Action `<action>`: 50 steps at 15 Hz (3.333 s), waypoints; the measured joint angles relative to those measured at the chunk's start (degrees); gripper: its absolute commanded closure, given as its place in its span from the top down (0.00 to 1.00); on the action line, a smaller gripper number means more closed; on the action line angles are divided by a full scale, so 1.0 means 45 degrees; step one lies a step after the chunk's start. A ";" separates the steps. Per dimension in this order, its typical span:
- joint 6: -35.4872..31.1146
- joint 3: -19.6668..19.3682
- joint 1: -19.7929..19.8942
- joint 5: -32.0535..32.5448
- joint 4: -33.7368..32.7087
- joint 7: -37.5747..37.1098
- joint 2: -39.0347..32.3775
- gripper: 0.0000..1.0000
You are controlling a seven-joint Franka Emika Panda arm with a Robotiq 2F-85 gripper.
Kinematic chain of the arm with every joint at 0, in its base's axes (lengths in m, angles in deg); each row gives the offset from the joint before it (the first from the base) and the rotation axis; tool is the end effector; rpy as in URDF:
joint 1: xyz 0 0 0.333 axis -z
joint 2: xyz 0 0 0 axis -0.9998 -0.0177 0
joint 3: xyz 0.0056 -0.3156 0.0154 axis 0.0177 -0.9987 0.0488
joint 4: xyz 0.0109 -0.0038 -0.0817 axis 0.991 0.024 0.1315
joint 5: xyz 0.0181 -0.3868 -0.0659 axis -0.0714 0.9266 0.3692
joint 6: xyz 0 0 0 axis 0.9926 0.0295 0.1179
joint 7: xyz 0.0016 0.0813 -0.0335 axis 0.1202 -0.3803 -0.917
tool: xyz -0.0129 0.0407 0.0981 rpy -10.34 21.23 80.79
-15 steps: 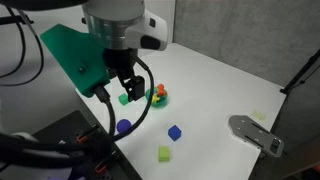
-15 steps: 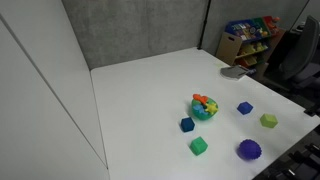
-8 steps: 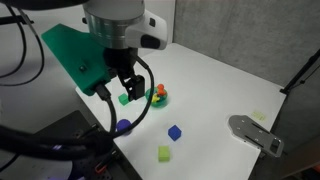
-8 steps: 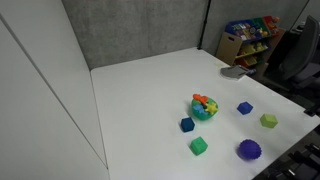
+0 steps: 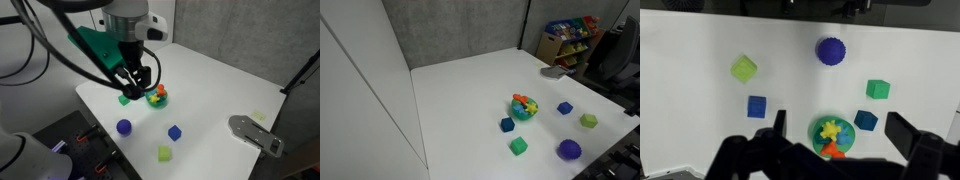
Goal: Remove the yellow toy from the bowl and put it on the table
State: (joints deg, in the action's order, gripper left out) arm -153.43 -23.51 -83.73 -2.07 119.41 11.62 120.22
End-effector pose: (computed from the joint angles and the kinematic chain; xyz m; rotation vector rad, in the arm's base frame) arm 0.3438 -0.1355 0.4622 -2.9560 -0.0105 0.0231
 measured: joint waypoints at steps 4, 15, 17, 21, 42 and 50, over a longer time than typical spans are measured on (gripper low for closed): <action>-0.0940 0.0657 -0.0296 -0.0216 -0.0099 -0.0287 -0.0947 1.00; -0.3559 0.2361 -0.0986 -0.0451 -0.1187 -0.1746 -0.4964 1.00; -0.3997 0.2596 -0.1025 -0.0451 -0.1468 -0.1890 -0.5810 1.00; -0.4864 0.3051 -0.1180 -0.0439 -0.2122 -0.2303 -0.7471 1.00; -0.7939 0.2983 -0.2961 0.1183 -0.6791 -0.6512 -1.5457 0.75; -0.8024 0.2532 -0.3495 0.1366 -0.7252 -0.6935 -1.6072 0.18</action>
State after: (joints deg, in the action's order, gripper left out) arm -189.54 -12.11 -99.46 4.07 86.77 -19.59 47.90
